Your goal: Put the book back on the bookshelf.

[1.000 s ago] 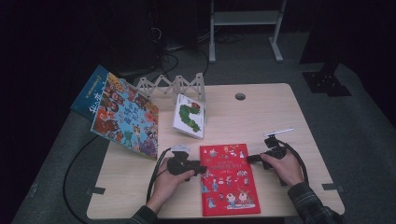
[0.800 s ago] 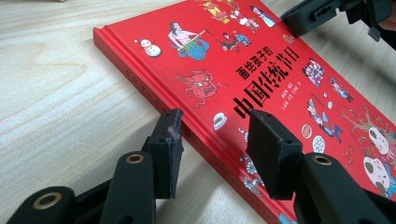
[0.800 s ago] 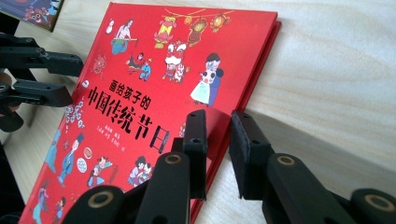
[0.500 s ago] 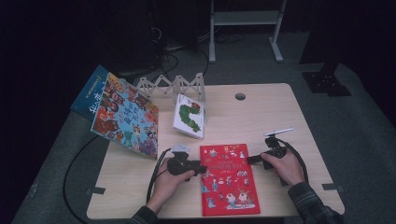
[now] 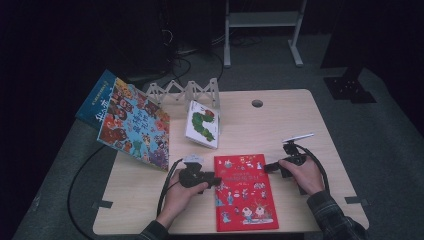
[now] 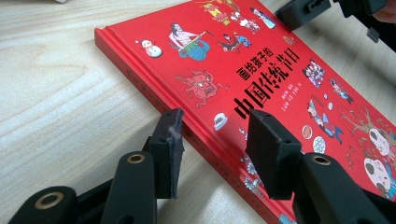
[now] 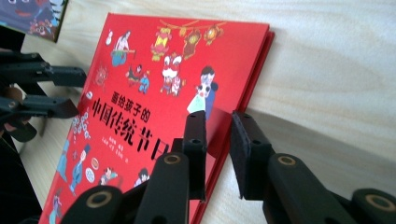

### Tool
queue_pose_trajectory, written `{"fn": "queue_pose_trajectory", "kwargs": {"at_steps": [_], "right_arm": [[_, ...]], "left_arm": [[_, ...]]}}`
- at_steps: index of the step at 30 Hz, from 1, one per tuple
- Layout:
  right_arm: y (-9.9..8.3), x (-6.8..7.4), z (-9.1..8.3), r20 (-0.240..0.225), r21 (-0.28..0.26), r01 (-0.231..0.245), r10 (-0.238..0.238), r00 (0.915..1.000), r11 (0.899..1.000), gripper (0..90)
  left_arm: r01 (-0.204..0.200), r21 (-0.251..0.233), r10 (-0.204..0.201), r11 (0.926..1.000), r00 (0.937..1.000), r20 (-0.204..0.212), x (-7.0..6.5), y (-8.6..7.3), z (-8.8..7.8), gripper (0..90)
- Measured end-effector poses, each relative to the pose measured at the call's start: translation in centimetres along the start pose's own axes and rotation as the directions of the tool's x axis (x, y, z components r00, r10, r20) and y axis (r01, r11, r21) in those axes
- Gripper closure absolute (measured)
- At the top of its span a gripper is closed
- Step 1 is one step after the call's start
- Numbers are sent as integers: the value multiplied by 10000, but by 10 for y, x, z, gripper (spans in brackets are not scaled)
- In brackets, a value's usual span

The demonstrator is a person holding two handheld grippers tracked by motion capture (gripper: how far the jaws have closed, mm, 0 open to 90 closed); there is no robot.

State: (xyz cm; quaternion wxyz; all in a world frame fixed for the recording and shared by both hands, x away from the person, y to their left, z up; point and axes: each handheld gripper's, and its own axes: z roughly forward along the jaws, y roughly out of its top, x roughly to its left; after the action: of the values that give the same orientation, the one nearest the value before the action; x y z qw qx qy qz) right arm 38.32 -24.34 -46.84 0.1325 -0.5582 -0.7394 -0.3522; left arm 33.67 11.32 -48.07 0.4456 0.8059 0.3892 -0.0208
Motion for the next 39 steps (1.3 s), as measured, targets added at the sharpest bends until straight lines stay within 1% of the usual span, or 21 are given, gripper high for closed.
{"fn": "queue_pose_trajectory", "kwargs": {"at_steps": [1,5,8,10,14,18,20,23,27,29,30,31,34,39], "right_arm": [[1,0,1,6,27,-109,109,9999,9999,738],[4,-3,2,-21,72,-304,304,9995,9995,731],[5,-4,4,-124,143,-540,542,9985,9984,722],[7,-4,5,-61,134,-527,528,9986,9985,721],[8,-3,5,53,153,-408,407,9992,9991,725],[8,0,4,206,89,-133,131,9997,9999,728],[7,1,4,214,80,-103,101,9997,9999,729],[7,0,2,71,60,-124,123,9999,9999,738],[7,1,-2,-72,-59,-4,4,10000,10000,738],[8,1,-8,-547,-316,-30,13,9985,9995,743],[9,2,-11,-782,-457,63,-99,9969,9989,744],[9,5,-13,-868,-545,121,-168,9961,9984,743],[10,11,-15,-698,-635,383,-428,9966,9972,727],[11,13,-13,-772,-652,521,-570,9954,9965,696]], "left_arm": [[1,-1,-1,10000,10000,2,0,0,0,553],[6,-2,-6,10000,10000,-10,0,0,0,553],[3,-2,-3,10000,10000,-10,0,0,0,553],[-1,-4,1,10000,10000,-12,0,0,0,553],[0,-6,0,10000,10000,-12,0,0,0,553],[0,-10,0,10000,10000,-5,0,0,0,553],[6,-15,-6,10000,10000,0,0,0,0,553],[2,-19,-2,10000,10000,-14,0,0,0,554],[45,-42,-45,10000,10000,15,0,0,0,554],[56,-44,-56,10000,10000,17,0,0,0,553],[56,-49,-56,10000,10000,18,0,0,0,553],[63,-45,-63,10000,10000,14,0,0,0,553],[89,-51,-89,9999,10000,24,1,-1,0,553],[120,-47,-120,9999,9999,52,1,-1,0,553]]}}
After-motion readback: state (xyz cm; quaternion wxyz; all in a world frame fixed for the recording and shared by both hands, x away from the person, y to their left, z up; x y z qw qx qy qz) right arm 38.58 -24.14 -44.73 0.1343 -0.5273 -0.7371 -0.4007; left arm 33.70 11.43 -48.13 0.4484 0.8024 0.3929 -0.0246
